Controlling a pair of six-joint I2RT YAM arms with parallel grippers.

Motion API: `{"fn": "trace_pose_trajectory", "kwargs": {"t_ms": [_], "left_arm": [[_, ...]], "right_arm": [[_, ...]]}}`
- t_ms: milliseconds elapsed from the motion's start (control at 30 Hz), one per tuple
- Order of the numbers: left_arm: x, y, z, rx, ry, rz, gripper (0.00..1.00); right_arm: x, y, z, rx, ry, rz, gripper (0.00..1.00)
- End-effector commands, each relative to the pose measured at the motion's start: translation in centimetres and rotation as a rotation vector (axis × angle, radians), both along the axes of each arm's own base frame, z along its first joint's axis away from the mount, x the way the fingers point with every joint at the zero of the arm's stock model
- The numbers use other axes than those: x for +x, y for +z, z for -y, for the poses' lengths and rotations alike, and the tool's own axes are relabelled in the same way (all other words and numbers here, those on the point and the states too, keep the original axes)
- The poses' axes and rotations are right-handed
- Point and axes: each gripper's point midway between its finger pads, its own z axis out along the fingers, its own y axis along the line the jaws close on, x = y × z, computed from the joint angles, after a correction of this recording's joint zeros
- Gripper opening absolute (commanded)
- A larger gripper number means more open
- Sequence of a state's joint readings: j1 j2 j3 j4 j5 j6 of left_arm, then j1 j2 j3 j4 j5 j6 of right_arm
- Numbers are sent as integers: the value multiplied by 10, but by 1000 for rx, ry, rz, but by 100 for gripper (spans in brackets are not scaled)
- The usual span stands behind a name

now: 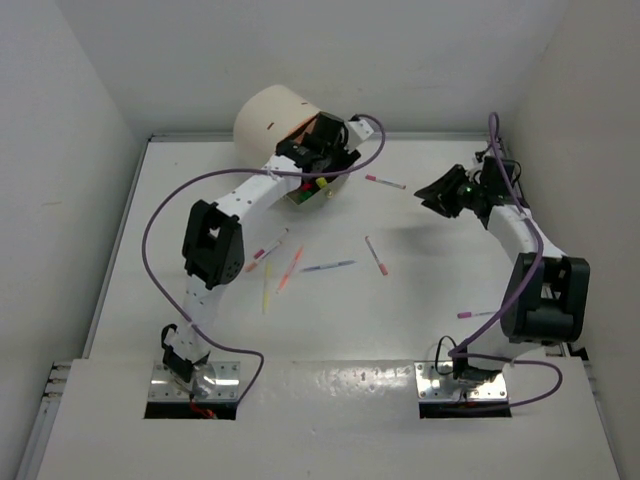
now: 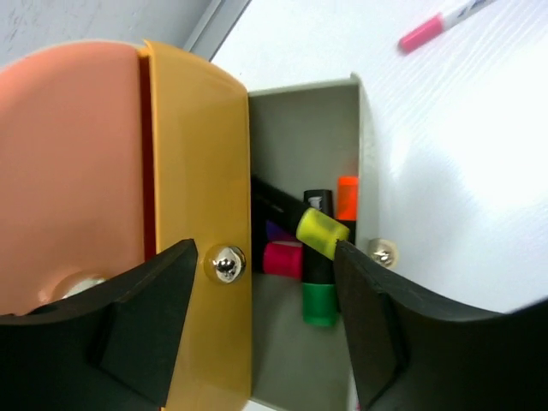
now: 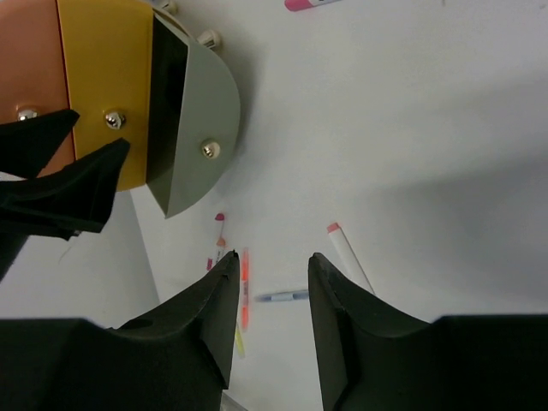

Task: Sort the stationery into containers
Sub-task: Place the pen in the drawer, then close the drawer in the storage box.

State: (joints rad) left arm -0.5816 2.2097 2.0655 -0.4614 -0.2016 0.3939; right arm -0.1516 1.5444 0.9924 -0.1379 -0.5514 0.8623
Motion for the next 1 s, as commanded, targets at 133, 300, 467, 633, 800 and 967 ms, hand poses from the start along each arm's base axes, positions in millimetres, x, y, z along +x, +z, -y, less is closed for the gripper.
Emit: {"fn": "trace_pose_trajectory", "kwargs": {"t_ms": [133,300,467,633,800,967], "left_arm": [[-5,211,-31,-480,45,270,61],[8,254,-92,-562,132,345,66],[26,238,-149,-683,214,358,75],[53,221,-178,-874,145,271,76],[75,224,-211,-1034,57,258,76],[96,210,-228,-1119,-11,223,76]], "right_arm": [[25,24,-35,-13,95,106,31],[35,24,-68,0,159,116,29],[43,19,-96,25,205,110,29],[54,15,-117,41,235,120,28],[64,0,-131,67,241,91,24],[68,-13,-144,79,255,65,20]]}}
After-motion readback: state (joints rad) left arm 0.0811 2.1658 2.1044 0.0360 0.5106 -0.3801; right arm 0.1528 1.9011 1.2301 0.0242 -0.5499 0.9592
